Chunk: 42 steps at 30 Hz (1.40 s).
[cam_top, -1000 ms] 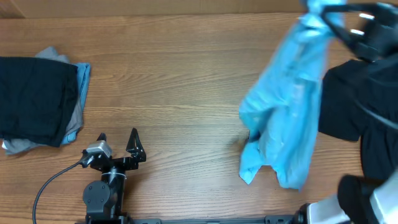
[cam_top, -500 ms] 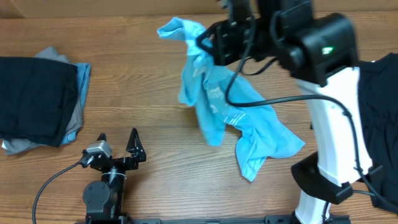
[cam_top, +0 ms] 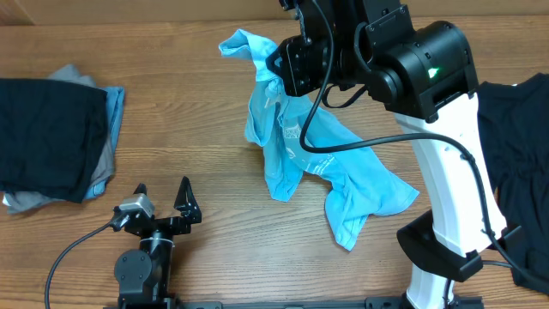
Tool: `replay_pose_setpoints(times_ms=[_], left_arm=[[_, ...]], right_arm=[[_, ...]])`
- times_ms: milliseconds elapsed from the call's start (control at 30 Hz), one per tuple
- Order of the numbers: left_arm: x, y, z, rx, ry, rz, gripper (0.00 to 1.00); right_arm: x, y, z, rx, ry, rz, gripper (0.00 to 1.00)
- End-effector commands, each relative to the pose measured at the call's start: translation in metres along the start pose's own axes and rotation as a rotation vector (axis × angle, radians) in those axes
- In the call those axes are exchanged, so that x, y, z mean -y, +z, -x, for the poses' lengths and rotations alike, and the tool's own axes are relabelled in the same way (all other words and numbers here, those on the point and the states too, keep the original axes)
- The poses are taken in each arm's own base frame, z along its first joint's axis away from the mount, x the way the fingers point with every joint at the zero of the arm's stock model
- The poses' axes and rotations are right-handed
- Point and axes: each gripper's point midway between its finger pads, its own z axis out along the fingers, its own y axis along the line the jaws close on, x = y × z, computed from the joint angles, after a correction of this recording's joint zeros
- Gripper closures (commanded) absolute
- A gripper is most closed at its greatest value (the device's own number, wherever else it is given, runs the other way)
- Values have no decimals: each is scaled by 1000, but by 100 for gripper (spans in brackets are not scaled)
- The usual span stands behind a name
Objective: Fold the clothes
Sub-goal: 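Reach the left gripper to the hanging shirt and grasp its edge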
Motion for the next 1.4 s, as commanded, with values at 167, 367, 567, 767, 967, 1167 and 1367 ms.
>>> replay_pose_setpoints(times_ms=[167,367,567,767,967,1167,1367], left_arm=[[64,-19,27,-15,2,-311,0],[80,-45,65,-145,68,-265,0],[115,-43,91,-404,117,-354,0],[140,-3,79,-631,96,-504,0],[139,32,17,-870,38,-626,0],[148,44,-27,-991,25,-767,0],[156,57,-19,-902,94,-816,0]], right_arm=[[-2,-13,-1,12,-6,-8,96],[-4,-13,7,47,-17,0,96],[-18,-22,11,70,-31,64,96],[-39,-61,18,159,-70,128,96],[-59,-125,24,308,-98,155,96],[-53,-157,27,388,-87,117,96],[-57,-157,22,369,-82,143,96]])
